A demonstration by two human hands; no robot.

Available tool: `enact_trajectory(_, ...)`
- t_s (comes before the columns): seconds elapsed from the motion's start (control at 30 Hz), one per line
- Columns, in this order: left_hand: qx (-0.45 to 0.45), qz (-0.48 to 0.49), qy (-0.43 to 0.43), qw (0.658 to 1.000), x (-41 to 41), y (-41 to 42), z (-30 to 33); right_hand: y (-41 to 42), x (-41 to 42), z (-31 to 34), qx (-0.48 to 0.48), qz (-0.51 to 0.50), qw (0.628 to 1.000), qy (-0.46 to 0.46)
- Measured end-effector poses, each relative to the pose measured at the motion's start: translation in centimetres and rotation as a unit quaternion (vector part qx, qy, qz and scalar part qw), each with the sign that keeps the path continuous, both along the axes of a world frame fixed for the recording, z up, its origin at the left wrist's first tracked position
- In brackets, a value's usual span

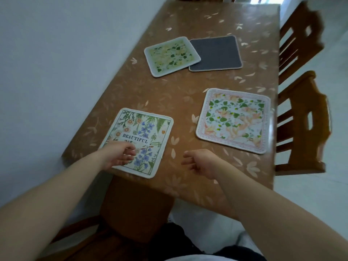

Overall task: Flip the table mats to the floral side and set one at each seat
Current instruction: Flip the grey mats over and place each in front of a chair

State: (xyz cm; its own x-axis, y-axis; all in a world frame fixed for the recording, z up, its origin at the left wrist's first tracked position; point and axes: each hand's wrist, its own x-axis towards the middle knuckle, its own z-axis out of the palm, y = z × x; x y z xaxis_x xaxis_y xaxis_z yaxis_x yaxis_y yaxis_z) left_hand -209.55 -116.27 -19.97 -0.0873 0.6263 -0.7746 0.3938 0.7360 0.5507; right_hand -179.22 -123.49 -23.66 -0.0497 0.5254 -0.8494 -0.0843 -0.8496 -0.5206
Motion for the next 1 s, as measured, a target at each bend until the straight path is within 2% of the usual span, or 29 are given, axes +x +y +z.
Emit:
enact_trajectory(0.23,0.076,-0.010,-0.065,0.995,23.0,-9.0,4.3,-7.2,16.2,6.4,0.103,-0.079,0.989,0.068)
enact_trajectory(0.4,0.102,-0.017,-0.191,0.976,39.7,-13.9,7.0,-14.5,29.4,11.6,0.179,-0.206,0.962,0.006)
enact_trajectory(0.5,0.096,-0.053,-0.233,0.966,47.2,-15.8,8.3,-18.6,35.5,13.5,0.195,-0.281,0.940,-0.011)
enact_trajectory(0.7,0.089,-0.116,-0.245,0.958,56.1,-16.6,9.8,-23.7,42.7,13.0,0.194,-0.367,0.910,-0.005)
enact_trajectory(1.0,0.090,-0.096,-0.249,0.960,62.0,-12.9,9.8,-21.1,51.9,13.6,0.186,-0.358,0.915,-0.006)
